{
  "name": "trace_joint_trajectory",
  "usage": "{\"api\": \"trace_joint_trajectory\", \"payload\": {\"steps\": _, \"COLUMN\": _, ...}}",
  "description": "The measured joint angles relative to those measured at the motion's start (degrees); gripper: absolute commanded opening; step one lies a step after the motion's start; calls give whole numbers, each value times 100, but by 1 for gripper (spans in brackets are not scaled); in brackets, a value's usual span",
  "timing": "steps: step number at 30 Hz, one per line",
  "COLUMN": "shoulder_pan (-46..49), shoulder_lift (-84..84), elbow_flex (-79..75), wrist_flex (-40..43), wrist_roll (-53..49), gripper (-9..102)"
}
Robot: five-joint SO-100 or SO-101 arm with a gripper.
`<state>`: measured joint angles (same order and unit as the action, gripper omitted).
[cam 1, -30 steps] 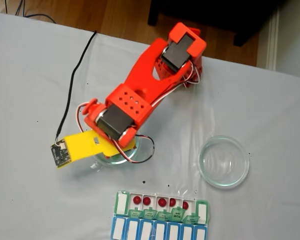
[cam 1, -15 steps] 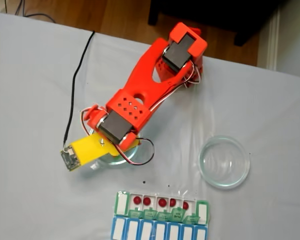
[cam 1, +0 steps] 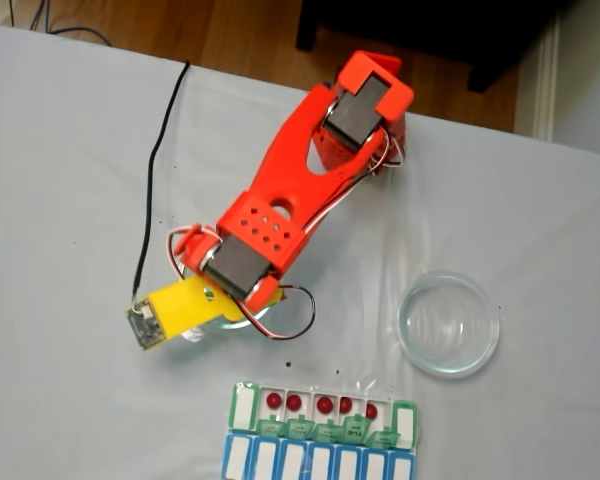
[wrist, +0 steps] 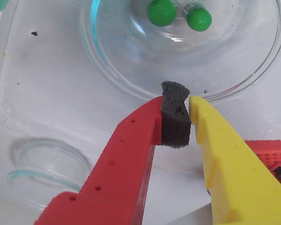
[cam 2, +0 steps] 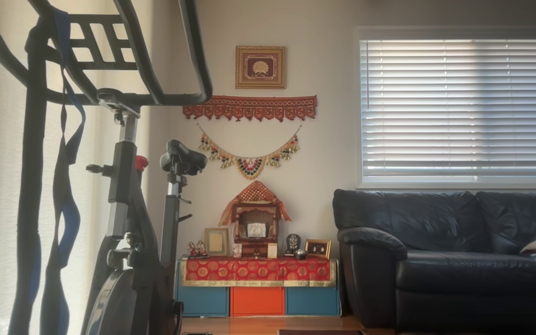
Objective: Sort medicines into box.
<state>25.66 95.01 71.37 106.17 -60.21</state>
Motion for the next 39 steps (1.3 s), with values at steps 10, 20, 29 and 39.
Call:
{"api": "trace_joint_trajectory", "payload": {"steps": 10, "shoulder_pan": 35, "shoulder_lift": 413, "elbow_flex": 1468, "wrist_flex": -1547, "wrist_roll": 167, "gripper": 1}}
{"api": "trace_joint_trajectory", "payload": {"steps": 20, "shoulder_pan": 132, "shoulder_lift": 1178, "elbow_flex": 2637, "wrist_flex": -2496, "wrist_roll": 396, "gripper": 1}}
{"api": "trace_joint_trajectory", "payload": {"steps": 29, "shoulder_pan": 123, "shoulder_lift": 1336, "elbow_flex": 3331, "wrist_flex": -3217, "wrist_roll": 413, "gripper": 1}}
{"api": "trace_joint_trajectory", "payload": {"steps": 39, "shoulder_pan": 123, "shoulder_lift": 1406, "elbow_flex": 3349, "wrist_flex": -3278, "wrist_roll": 492, "gripper": 6}}
